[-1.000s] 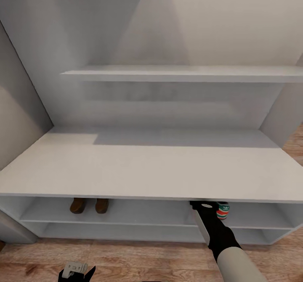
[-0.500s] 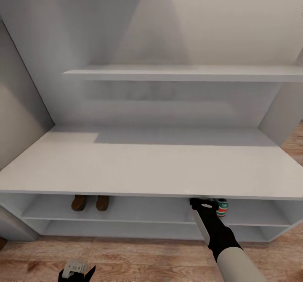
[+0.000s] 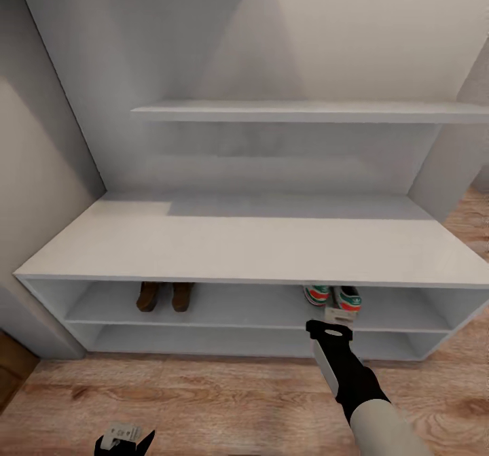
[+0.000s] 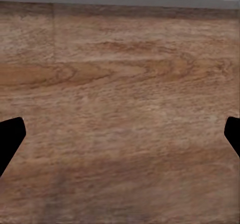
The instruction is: Pick up the two gym shoes and the two sandals from the corridor floor and place them onto the hallstand (shoe rack) in the corridor, making sure they are on the rack and not on the floor. Arrange them so the two gym shoes are next to each other and the two sandals are next to each other.
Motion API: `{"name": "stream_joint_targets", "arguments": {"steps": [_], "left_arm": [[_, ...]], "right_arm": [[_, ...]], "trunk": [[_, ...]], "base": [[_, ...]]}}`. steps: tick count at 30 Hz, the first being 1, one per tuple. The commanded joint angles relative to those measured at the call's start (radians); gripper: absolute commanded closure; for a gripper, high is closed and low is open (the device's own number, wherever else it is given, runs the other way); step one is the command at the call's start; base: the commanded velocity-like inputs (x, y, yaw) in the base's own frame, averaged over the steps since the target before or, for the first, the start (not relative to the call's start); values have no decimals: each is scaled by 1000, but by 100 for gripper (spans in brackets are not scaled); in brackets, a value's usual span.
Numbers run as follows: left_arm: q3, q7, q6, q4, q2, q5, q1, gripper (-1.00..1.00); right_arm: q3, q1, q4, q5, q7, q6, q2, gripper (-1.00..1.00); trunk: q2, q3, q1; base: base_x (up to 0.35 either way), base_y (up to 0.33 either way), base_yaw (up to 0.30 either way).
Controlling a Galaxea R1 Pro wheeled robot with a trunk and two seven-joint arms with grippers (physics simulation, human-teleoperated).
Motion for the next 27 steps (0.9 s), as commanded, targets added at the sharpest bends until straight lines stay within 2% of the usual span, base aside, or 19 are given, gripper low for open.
{"name": "stream_joint_targets", "arguments": {"steps": [1, 13, 27], "left_arm": [[8, -8, -2, 1, -1, -4, -1, -100], [10, -8, -2, 1, 1, -1, -1, -100], [10, -8, -2, 2, 2, 1, -1, -100]], "right_arm": [[-1, 0, -1, -6, -4, 4, 1, -100], [-1, 0, 4, -6, -3, 2, 1, -100], [2, 0, 9, -5, -2, 1, 0, -100]], "trunk": [[0, -1, -1], [0, -1, -1], [0, -1, -1]], "base": [[-332, 138, 0], [-295, 151, 0], [-32, 19, 0]]}}
